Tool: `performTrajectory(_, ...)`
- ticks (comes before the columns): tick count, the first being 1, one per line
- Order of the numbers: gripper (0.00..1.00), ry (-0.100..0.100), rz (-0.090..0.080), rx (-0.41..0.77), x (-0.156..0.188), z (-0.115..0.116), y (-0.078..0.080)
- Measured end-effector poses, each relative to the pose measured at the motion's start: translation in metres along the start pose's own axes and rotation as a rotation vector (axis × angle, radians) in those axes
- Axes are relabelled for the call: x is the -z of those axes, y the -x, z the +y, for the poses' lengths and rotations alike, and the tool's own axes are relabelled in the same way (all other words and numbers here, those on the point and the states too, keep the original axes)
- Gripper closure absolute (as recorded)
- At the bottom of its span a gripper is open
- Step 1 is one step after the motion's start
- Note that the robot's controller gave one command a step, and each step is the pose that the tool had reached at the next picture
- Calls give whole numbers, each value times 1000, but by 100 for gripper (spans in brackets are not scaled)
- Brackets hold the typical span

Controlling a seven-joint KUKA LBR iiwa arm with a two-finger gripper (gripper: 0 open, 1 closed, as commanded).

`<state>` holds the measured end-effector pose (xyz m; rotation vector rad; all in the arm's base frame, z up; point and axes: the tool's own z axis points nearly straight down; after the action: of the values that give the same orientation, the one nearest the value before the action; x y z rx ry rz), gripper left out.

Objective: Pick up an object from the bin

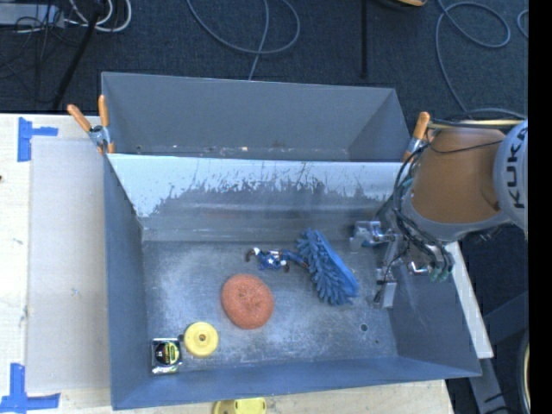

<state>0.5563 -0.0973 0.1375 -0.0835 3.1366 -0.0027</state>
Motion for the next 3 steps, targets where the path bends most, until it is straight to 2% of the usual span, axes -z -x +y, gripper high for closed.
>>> performTrajectory(1,0,3,2,10,-21,23,-10)
performTrajectory(2,0,2,6,9,-43,40,9)
performTrajectory(3,0,3,0,115,-57,42,29)
